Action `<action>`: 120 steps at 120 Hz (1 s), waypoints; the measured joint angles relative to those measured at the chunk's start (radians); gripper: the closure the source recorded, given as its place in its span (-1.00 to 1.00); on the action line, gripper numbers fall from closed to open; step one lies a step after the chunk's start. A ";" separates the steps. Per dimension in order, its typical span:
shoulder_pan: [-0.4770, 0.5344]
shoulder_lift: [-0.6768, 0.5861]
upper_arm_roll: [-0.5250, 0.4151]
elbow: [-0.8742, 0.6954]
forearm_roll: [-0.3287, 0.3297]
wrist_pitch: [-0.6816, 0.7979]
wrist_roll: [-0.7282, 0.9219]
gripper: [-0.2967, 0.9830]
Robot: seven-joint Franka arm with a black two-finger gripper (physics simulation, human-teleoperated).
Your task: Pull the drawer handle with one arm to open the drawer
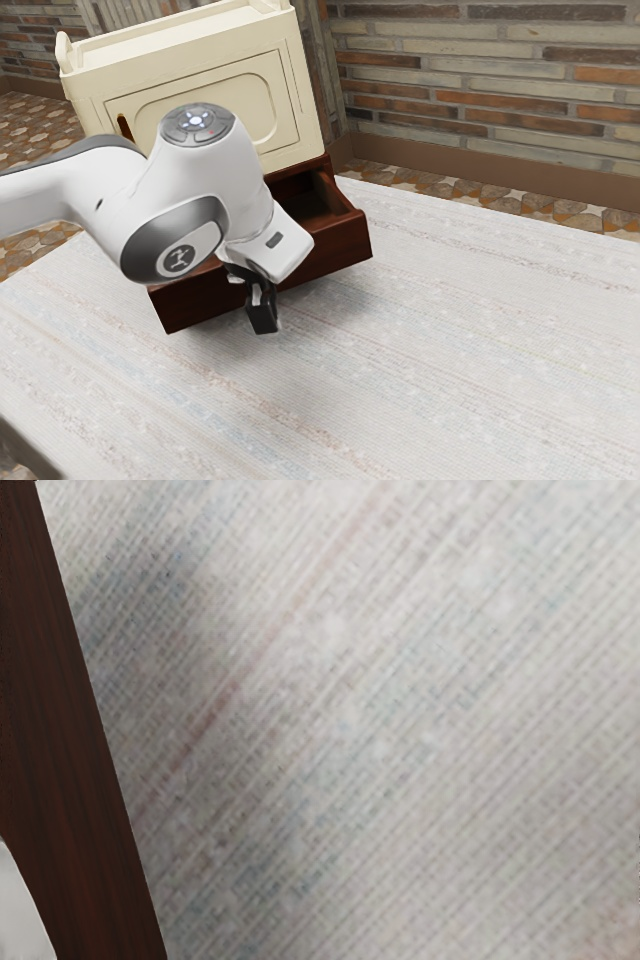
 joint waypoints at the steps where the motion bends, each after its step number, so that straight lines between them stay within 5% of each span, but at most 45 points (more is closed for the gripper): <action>1: 0.000 0.000 0.000 0.000 0.000 0.000 0.000 -0.51; 89: 0.001 -0.097 -0.025 0.092 -0.009 -0.126 -0.005 -0.53; 107: 0.044 -0.070 -0.027 0.267 -0.076 -0.248 -0.017 -0.53; 120: 0.167 -0.057 -0.124 0.296 -0.132 -0.314 -0.021 -0.53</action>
